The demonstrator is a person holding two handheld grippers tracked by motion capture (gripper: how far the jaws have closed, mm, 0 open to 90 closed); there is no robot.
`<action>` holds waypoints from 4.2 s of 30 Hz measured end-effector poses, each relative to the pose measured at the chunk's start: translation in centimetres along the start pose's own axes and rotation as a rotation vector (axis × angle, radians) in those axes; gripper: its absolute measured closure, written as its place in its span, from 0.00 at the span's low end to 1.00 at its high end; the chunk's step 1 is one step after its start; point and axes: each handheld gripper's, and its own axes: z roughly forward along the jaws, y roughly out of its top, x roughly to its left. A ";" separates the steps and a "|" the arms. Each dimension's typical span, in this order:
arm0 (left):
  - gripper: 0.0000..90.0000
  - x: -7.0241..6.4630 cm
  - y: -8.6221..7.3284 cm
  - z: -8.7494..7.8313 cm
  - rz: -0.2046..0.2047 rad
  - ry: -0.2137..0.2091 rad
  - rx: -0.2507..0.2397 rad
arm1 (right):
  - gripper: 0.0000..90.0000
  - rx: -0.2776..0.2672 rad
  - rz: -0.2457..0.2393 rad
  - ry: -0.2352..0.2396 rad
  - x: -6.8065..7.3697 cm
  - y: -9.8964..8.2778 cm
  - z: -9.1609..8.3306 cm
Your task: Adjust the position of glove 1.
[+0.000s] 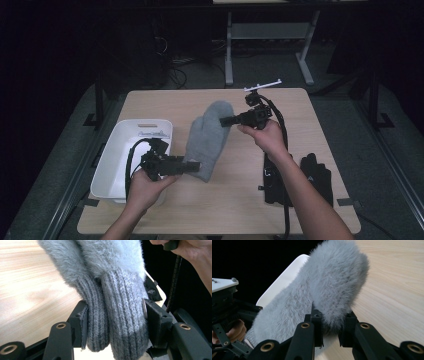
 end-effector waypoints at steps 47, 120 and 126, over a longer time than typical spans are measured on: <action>0.48 3.2 -1.4 -8.5 -0.053 0.086 -0.103 | 0.85 0.048 -0.090 0.083 5.1 5.8 7.7; 0.47 9.3 -7.0 -10.5 -0.193 0.168 -0.060 | 0.86 0.209 -0.116 0.082 6.5 5.4 18.6; 0.47 9.5 -7.3 -9.9 -0.220 0.172 -0.050 | 0.85 0.225 -0.107 0.075 6.0 4.9 19.4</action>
